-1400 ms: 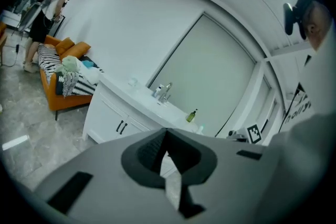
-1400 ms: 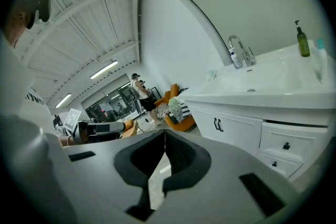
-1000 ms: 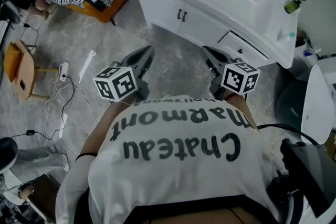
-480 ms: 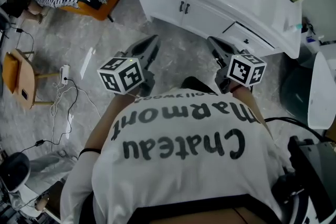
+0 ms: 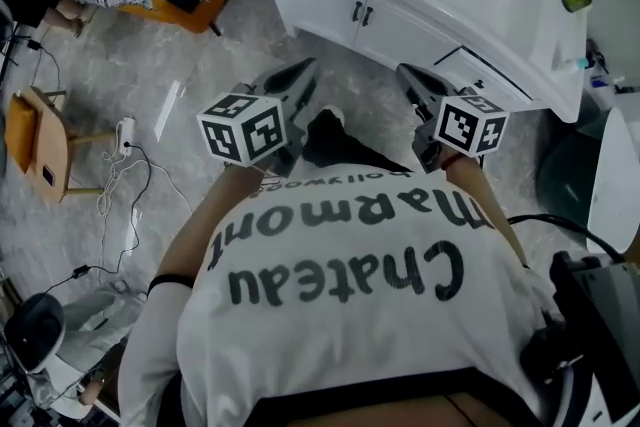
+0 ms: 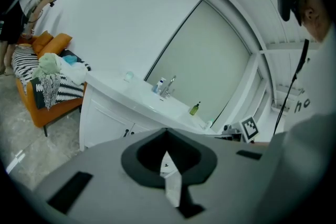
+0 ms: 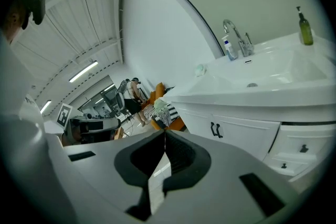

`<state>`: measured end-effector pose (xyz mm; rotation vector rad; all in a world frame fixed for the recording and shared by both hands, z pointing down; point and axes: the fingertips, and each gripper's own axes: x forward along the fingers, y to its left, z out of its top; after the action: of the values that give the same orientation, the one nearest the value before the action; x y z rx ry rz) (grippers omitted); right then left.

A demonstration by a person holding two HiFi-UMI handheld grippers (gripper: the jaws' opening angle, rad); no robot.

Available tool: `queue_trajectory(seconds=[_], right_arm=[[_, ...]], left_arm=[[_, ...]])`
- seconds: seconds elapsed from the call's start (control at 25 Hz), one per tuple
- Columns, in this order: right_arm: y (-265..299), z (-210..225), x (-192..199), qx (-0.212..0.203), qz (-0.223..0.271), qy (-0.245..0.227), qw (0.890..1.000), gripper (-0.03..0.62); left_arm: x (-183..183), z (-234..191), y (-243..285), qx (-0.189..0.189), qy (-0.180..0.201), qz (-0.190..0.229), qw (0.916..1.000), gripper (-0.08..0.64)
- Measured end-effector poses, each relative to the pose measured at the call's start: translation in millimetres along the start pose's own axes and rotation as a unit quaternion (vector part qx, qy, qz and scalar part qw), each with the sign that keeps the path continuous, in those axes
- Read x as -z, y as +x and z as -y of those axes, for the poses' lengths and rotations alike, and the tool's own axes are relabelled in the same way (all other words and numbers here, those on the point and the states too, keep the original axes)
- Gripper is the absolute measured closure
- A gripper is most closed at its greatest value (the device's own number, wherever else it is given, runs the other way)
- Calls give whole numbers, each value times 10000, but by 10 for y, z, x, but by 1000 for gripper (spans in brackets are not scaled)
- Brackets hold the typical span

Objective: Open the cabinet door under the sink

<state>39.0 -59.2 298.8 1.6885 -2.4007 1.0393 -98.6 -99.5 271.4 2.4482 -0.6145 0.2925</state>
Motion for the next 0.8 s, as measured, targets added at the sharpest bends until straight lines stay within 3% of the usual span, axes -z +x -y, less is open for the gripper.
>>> queue_trajectory(seconds=[0.4, 0.6, 0.8], right_arm=[[751, 327, -222, 112, -290, 105, 9995, 580], [1086, 592, -381, 220, 72, 171, 9996, 580], [1360, 947, -287, 385, 533, -180, 9977, 580]], left_arm=[[-332, -494, 528, 82, 257, -366, 9990, 555], [-388, -736, 854, 310, 778, -548, 9950, 555], [-192, -1026, 1337, 506, 1226, -672, 9889, 555]])
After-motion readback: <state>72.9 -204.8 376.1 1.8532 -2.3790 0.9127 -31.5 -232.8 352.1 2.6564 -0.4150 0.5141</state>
